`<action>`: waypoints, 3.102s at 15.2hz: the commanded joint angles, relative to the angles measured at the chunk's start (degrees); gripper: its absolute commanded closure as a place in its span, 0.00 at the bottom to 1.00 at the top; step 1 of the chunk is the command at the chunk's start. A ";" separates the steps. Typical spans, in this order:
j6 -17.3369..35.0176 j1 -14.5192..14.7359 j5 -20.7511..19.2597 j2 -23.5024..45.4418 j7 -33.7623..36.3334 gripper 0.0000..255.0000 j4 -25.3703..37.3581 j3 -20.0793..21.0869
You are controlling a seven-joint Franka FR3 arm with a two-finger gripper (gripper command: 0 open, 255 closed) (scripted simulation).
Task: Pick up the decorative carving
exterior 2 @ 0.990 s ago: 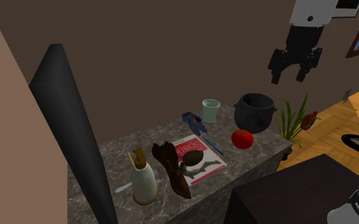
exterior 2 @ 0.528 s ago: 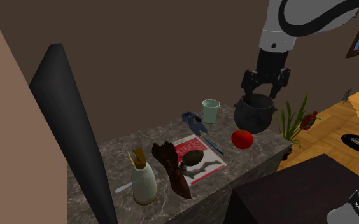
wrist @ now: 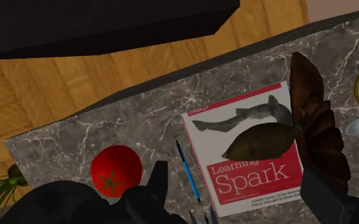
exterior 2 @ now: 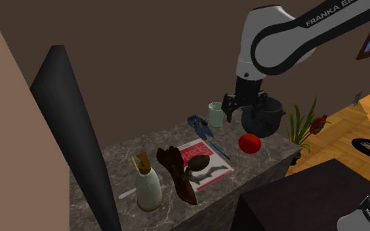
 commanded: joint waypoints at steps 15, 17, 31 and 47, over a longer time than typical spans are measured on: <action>14.82 5.80 -25.10 38.64 28.71 0.00 20.60 3.12; 15.08 8.12 -27.61 43.21 31.29 0.00 24.54 1.71; 17.98 15.79 -33.83 60.04 37.37 0.00 38.14 -3.94; 15.83 14.75 -32.49 56.85 36.37 1.00 37.07 -2.55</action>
